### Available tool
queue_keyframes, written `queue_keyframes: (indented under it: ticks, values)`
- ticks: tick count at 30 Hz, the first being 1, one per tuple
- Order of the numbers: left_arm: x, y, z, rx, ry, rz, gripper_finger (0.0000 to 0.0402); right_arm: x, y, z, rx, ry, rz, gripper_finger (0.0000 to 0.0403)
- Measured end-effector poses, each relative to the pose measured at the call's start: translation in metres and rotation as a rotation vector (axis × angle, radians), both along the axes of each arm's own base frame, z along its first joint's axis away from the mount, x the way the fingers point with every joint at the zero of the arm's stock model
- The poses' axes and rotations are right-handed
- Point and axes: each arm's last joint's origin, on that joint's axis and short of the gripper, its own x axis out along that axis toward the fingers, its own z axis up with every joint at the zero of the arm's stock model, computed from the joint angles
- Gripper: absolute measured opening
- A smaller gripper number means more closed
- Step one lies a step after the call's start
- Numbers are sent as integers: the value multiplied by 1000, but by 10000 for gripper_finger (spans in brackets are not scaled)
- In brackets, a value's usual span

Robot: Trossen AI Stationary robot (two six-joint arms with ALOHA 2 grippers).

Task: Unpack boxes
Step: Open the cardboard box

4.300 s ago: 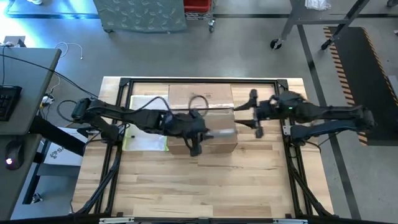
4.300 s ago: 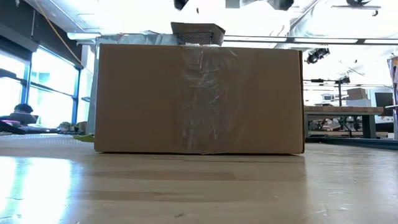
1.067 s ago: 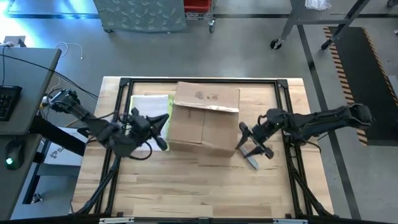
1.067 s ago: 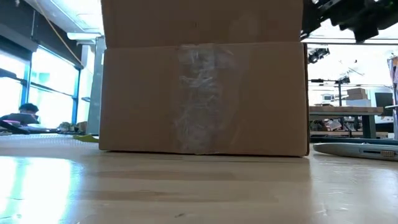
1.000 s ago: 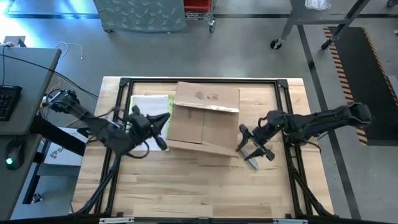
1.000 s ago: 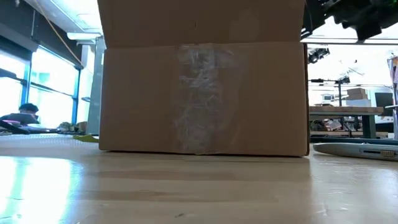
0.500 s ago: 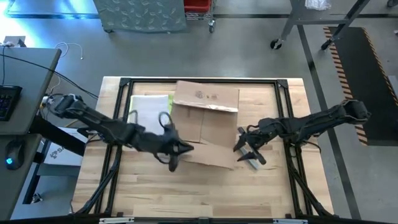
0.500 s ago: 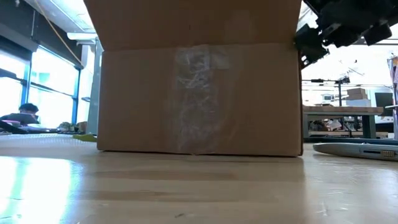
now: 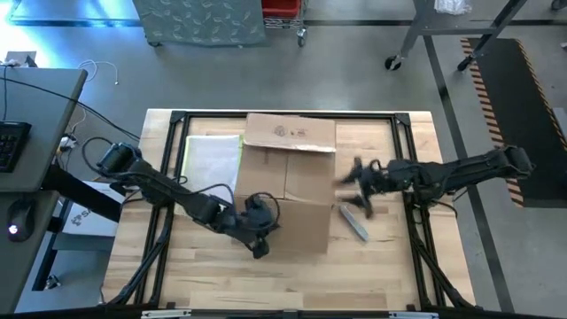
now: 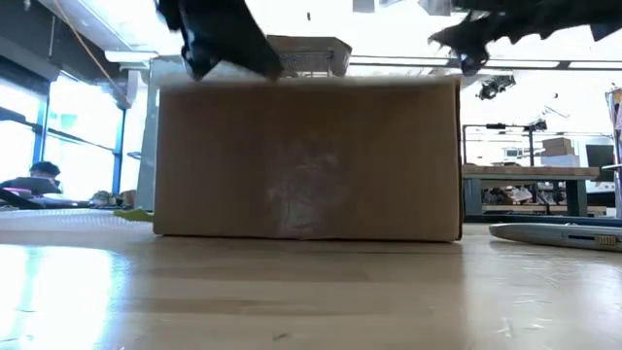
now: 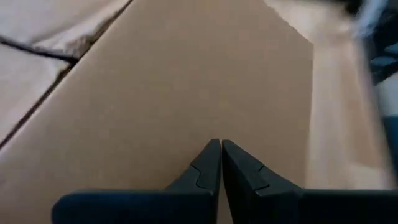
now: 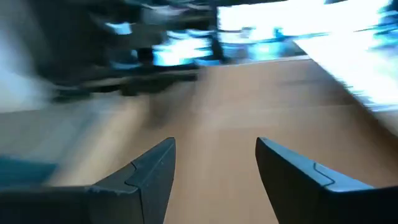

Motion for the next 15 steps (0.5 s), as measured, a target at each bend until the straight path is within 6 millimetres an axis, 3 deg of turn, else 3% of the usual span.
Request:
queue_keyframes:
  ticks: [2, 6, 10, 15]
  values:
    - [3, 4, -10, 46, 39, 37, 0, 10, -4, -3, -135, 76, -59, 208]
    - [7, 14, -28, 77, 116, 109, 0, 40, -12, -5, -246, 178, -75, 208]
    - [9, 15, -33, 44, 141, 104, 0, 66, -33, -19, -355, 308, -365, 208]
    - [7, 11, -33, 31, 148, 84, 0, 89, -61, -4, -411, 315, -606, 208]
